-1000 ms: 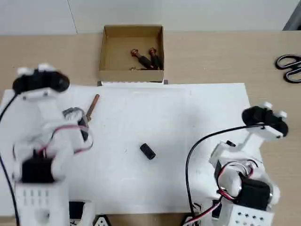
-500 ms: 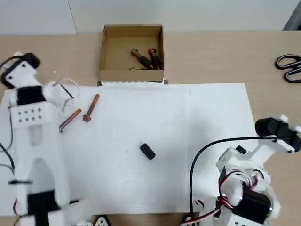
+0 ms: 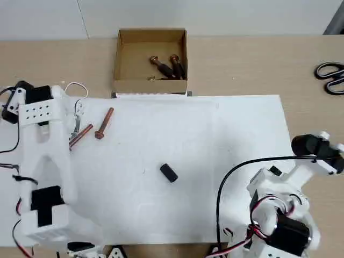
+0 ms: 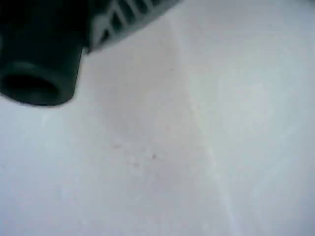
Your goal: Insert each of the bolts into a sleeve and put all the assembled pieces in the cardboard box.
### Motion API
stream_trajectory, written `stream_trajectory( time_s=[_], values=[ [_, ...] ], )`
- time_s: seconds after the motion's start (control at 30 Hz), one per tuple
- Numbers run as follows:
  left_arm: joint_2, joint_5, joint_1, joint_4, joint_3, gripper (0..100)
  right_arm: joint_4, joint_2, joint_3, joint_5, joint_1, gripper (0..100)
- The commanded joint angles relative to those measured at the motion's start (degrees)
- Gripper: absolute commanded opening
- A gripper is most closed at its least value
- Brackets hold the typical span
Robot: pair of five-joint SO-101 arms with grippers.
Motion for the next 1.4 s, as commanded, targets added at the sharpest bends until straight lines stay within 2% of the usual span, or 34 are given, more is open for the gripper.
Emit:
stream_trajectory(
  time_s=[0.0, 0.17, 0.23, 0.53, 0.67, 0.87, 1.0, 1.37],
  values=[
    [1.6, 2.5, 0.4, -1.8, -3.5, 3, -1.5, -0.3, -0.4, 0.4, 0.4, 0.3],
    [6.0, 2.5, 0.4, -5.8, -4.1, 19, -1.6, -0.3, -0.4, 0.4, 0.4, 0.3],
    [7.3, 2.6, 0.4, -6.8, -4.1, 23, -2.8, -0.3, -0.4, 0.5, 0.4, 0.3],
    [13.8, 4.7, 0.1, -10.4, -4.2, 23, -9.6, 0.2, -0.4, 2.8, 0.1, 0.3],
    [15.1, 6.4, -0.1, -11.5, -4.2, 23, -10.2, 0.2, -0.4, 6.2, 0.1, 0.3],
    [16.2, 6.7, 0.0, -13.0, -4.2, 23, -10.2, 0.2, -0.3, 6.8, 0.1, 0.3],
    [15.8, 6.7, -0.1, -9.1, -6.5, 23, -10.2, 0.2, 1.8, 6.8, 0.1, 0.3],
    [15.9, 5.2, 1.7, 12.4, -31.4, 23, -13.8, 0.2, 3.3, 6.9, 0.1, 0.3]
  ],
)
